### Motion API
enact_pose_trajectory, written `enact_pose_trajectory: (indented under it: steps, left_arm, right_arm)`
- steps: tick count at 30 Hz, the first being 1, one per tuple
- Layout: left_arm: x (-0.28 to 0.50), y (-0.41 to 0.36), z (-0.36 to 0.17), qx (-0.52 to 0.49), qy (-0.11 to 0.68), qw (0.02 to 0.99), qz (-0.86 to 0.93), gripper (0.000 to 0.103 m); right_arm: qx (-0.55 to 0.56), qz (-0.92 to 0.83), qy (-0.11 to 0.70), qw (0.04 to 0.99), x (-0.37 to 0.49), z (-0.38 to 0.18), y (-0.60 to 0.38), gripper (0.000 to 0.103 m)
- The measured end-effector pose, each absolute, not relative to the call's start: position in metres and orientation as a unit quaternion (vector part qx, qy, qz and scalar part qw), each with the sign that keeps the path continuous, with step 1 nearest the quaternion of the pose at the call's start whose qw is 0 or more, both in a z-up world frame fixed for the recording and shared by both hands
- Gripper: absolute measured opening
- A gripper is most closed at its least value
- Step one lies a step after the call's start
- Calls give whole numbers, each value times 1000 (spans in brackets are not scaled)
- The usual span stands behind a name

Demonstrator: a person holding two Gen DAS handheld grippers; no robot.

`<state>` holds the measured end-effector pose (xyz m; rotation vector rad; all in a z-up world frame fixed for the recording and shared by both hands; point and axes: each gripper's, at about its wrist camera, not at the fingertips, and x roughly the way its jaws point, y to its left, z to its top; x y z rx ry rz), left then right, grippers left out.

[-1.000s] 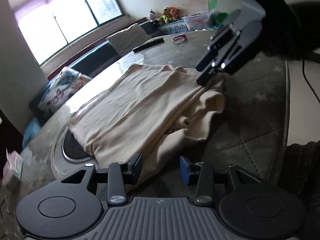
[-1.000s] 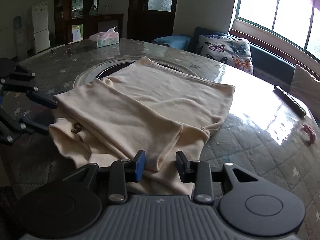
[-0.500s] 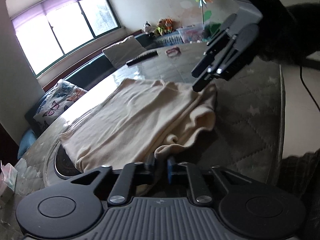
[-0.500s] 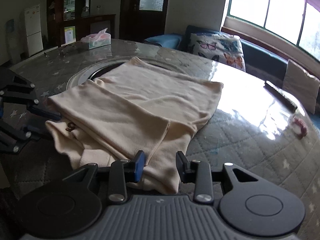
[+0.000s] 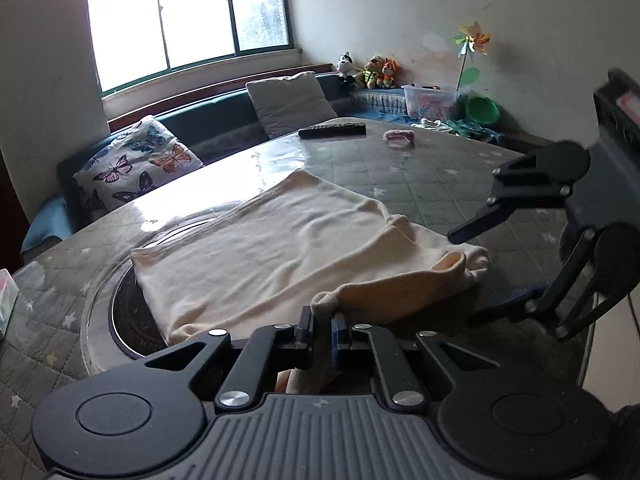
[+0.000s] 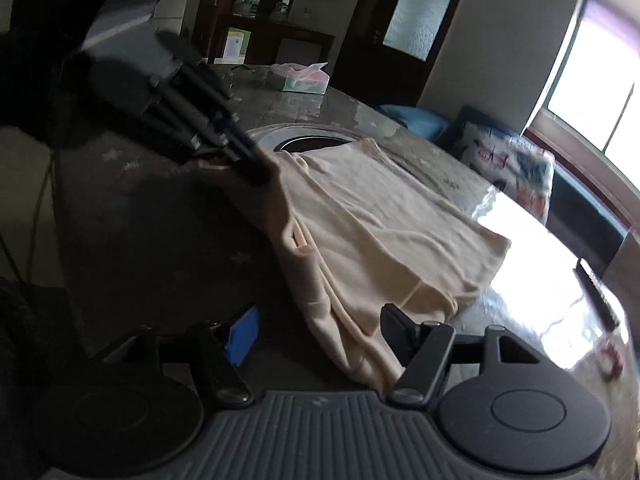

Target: Fold clothes

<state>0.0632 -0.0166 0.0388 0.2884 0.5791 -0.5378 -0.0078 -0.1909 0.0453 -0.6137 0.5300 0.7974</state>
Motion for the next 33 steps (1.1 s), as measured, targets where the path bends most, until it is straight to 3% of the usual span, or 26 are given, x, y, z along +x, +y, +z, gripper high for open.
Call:
enact_pose_trajectory:
  steps: [3,4,8,10,12,21,28,31,33]
  left_arm:
    - [64,-15,37,140,285,911,-263,9]
    - [62,-15,36,141,286,910,-265,9]
    - [51,-12,30,150,285,908,-269,13]
    - [43,-11,27,155,282,908,-268,19]
    - [35,-11,23,169,279,908,-263,32]
    - [16,-14,8,214,258,912,-239,47]
    - [14,-27,-5,277,230,911,-199,49]
    - [18,-27,-9,290,229,909,-193,45]
    - [21,-24,-10,292,231,907,-197,28]
  right_arm:
    - [-287,369,246,849,2,39,-185,59]
    - [-285,364,250,851,7,38,-184,49]
    - [-266,365,277,848,23,40,-185,26]
    - [-248,363,290,850,29,44,-188,19]
    - [-228,364,296,853,32,50,-190,15]
    - [-184,354,298,867,49,78,-191,13]
    - [-179,349,297,871,58,85,-186,13]
    - [-179,349,297,871,59,84,-185,13]
    - [-183,345,295,872,58,82,-185,13]
